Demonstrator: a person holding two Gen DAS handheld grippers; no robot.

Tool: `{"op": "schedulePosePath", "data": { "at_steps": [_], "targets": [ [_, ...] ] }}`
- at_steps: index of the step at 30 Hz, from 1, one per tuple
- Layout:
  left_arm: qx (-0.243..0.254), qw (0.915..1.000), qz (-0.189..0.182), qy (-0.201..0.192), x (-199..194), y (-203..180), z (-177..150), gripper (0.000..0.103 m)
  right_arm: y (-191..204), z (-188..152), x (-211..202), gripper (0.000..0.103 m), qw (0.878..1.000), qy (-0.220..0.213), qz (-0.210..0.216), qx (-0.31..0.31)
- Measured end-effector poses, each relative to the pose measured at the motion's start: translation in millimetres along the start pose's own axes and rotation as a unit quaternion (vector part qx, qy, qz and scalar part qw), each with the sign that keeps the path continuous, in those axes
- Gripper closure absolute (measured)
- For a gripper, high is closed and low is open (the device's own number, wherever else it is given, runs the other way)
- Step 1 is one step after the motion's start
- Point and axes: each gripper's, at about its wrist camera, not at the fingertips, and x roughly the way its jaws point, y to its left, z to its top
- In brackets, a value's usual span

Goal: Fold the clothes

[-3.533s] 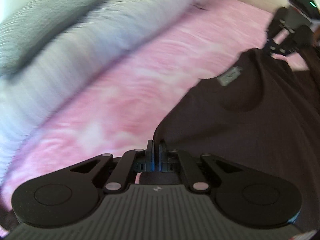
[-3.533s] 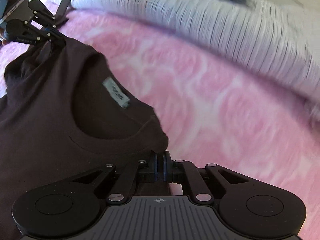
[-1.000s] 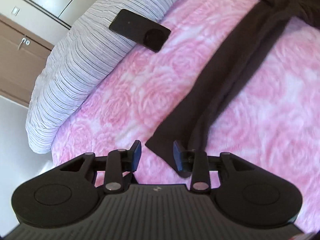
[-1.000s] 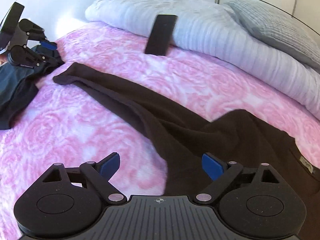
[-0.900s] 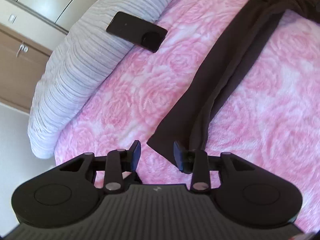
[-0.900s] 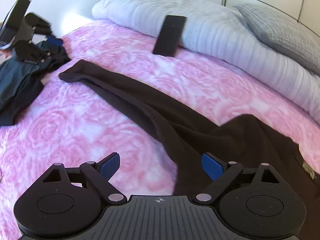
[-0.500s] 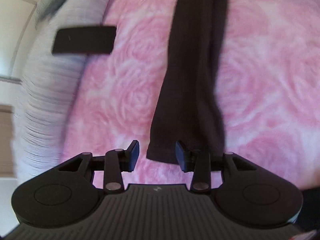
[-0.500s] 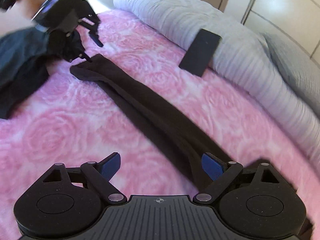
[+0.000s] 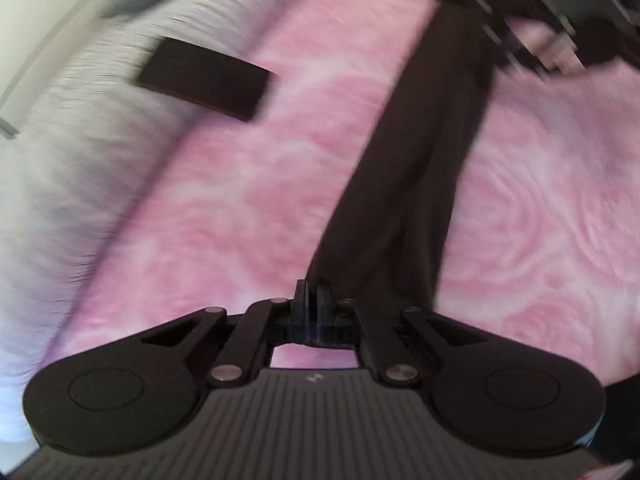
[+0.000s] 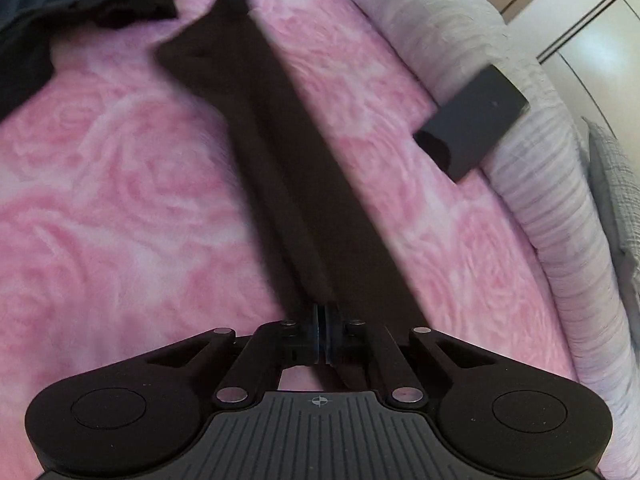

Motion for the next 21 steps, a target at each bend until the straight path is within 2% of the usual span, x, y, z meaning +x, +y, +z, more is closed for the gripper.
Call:
{"op": "schedulePosePath", "data": {
  "at_steps": [4,8,12,16,19,21],
  "targets": [
    [-0.012,0.9999,-0.004,-0.001,-4,11,-9,0.102,35,0,-22,0.100,1.000,0.000,0.017,-0.016],
    [-0.014,0.9994,-0.020,0.025,10,-1,-21,0.101,52,-11,-10,0.100,0.999,0.016,0.034,0.000],
    [-0.026,0.9994,0.005,0.024,-4,-2,-30,0.101,49,-7,-11,0.100,0.999,0.006,0.030,0.007],
    [-0.115,0.9929,0.004,0.030,-11,25,-35,0.096,47,-2,-10,0.100,1.000,-0.002,0.011,0.014],
    [-0.143,0.9871,0.035,0.064,-2,44,-41,0.096,47,3,-7,0.100,0.999,0.011,-0.007,0.030],
    [-0.158,0.9840,0.052,0.062,-10,50,-49,0.095,51,6,-14,0.099,0.999,0.008,-0.024,0.027]
  ]
}}
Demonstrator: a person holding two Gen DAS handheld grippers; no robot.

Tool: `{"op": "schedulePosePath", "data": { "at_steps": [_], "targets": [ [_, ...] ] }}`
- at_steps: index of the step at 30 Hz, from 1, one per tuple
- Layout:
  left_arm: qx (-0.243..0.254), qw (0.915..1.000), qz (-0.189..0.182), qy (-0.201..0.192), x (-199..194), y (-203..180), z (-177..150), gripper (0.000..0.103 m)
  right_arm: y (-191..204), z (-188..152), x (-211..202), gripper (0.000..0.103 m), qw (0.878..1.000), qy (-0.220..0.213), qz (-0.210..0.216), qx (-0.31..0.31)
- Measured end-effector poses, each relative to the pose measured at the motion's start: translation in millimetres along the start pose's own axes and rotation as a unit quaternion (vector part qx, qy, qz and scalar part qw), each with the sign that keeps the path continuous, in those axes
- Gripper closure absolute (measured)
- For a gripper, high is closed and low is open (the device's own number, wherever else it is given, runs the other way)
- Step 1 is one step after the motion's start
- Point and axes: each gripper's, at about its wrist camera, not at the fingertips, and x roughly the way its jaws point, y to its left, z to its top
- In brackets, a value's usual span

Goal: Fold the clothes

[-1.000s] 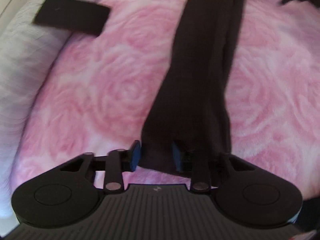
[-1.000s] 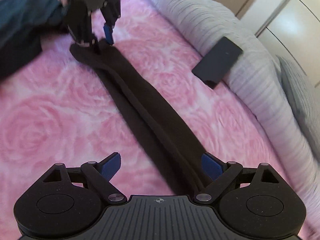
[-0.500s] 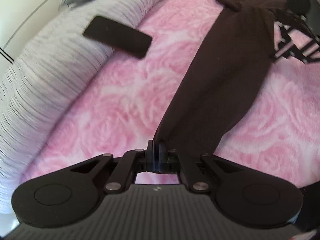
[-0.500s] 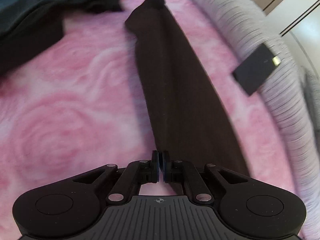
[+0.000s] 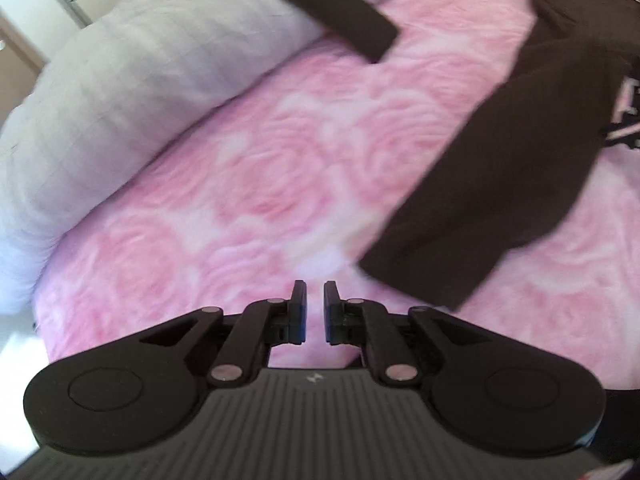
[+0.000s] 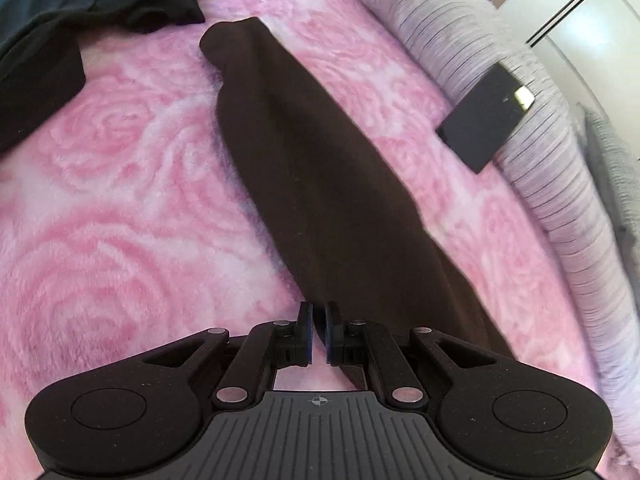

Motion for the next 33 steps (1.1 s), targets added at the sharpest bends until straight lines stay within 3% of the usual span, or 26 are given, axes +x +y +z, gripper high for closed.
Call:
{"op": "schedulePosePath", "data": {
  "at_steps": [2,4,6,8,11,13,14,15,16,21,26,28,29,30,33],
  "targets": [
    [-0.011,0.9998,0.002,-0.015,-12,0,-7,0.091,6,3,-10,0.097,1.000,-0.011,-0.019,-0.005],
    [-0.006,0.9993,-0.013,-0.033,-25,-11,-14,0.085,15,7,-18,0.081,0.999,-0.026,-0.027,-0.013],
    [0.038,0.9978,-0.029,-0.047,-29,-42,-19,0.076,22,10,-21,0.040,0.999,-0.039,-0.029,-0.020],
    [0.107,0.9918,-0.045,-0.053,-26,-82,-24,0.072,29,15,-21,0.033,0.998,-0.047,-0.022,-0.026],
    [0.197,0.9787,-0.018,-0.054,-5,-130,-28,0.071,34,21,-11,0.033,0.999,-0.039,-0.012,-0.035],
    [0.214,0.9755,0.001,-0.051,10,-138,-26,0.072,35,24,-4,0.033,0.999,-0.036,-0.008,-0.040],
    [0.207,0.9770,0.003,-0.051,15,-136,-24,0.076,34,25,-2,0.033,0.998,-0.036,-0.008,-0.041],
    [0.192,0.9800,0.000,-0.053,17,-129,-20,0.086,34,28,-1,0.033,0.998,-0.043,-0.008,-0.043],
    [0.174,0.9832,-0.005,-0.056,15,-121,-16,0.089,33,30,-1,0.033,0.998,-0.051,-0.007,-0.044],
    [0.101,0.9919,-0.010,-0.076,1,-76,1,0.081,40,54,0,0.033,0.992,-0.104,0.006,-0.069],
    [0.080,0.9936,-0.001,-0.080,-8,-64,1,0.081,55,81,22,0.034,0.987,-0.117,0.000,-0.110],
    [0.080,0.9936,0.004,-0.080,-11,-68,-6,0.081,52,87,31,0.052,0.989,-0.109,0.002,-0.105],
    [0.080,0.9935,0.007,-0.081,-13,-70,-10,0.081,48,89,35,0.074,0.990,-0.103,0.008,-0.099],
    [0.082,0.9931,0.012,-0.083,-16,-73,-15,0.080,43,90,32,0.087,0.990,-0.103,0.016,-0.091],
    [0.100,0.9895,0.024,-0.102,-26,-96,-31,0.071,25,93,24,0.093,0.991,-0.106,0.057,-0.053]
  ]
}}
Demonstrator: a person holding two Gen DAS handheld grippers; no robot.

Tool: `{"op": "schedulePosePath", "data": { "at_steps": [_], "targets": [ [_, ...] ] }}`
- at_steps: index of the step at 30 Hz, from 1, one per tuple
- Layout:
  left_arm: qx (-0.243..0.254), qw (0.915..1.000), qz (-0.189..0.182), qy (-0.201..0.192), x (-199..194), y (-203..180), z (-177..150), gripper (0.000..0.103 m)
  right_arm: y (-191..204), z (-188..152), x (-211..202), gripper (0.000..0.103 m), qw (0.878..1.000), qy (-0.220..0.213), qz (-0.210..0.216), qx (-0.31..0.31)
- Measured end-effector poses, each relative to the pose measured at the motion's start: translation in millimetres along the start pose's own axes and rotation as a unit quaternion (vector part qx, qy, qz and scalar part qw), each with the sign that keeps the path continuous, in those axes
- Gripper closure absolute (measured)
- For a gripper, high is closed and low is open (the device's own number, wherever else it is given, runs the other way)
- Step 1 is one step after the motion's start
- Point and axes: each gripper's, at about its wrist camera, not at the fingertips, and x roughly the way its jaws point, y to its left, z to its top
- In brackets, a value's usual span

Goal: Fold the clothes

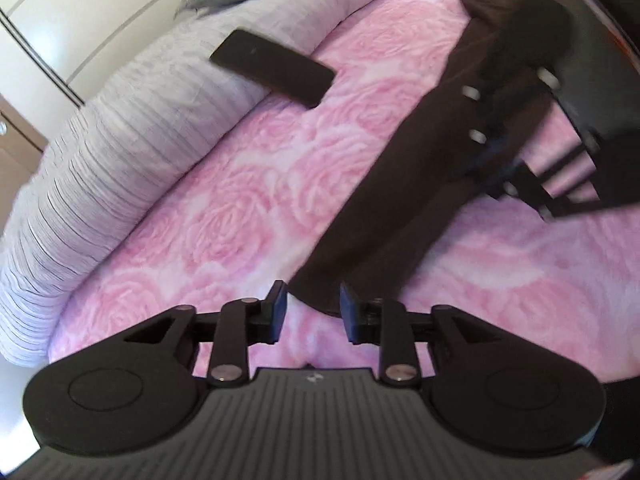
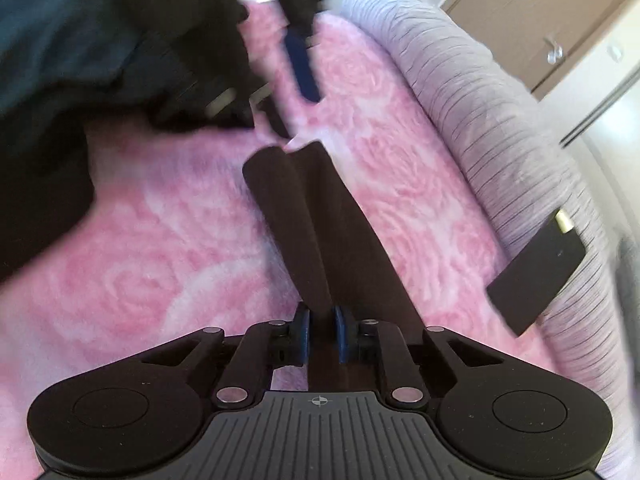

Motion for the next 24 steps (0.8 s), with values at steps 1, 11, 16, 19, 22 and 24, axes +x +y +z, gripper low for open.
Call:
{"op": "schedulePosePath", "data": {
  "at_steps": [1,11,16,19,22,24],
  "targets": [
    [0.009,0.9999,0.001,-0.007,-3,-11,-2,0.069,-8,1,-5,0.093,1.000,-0.003,0.020,0.024],
    [0.145,0.9862,0.079,-0.001,31,-89,1,0.056,-77,-4,-22,0.093,0.950,-0.002,0.187,0.252],
    [0.080,0.9942,0.068,0.025,15,-54,0,0.065,-63,-11,-30,0.092,0.969,0.011,0.132,0.210],
    [0.077,0.9939,0.067,0.042,-3,-40,-12,0.065,-44,-24,-38,0.062,0.977,0.019,0.104,0.187],
    [0.091,0.9925,0.064,0.051,-20,-36,-22,0.065,-23,-41,-47,0.043,0.978,0.029,0.092,0.183],
    [0.121,0.9909,0.047,0.036,-26,-49,-20,0.064,-9,-53,-56,0.043,0.978,0.044,0.083,0.187]
  ]
}}
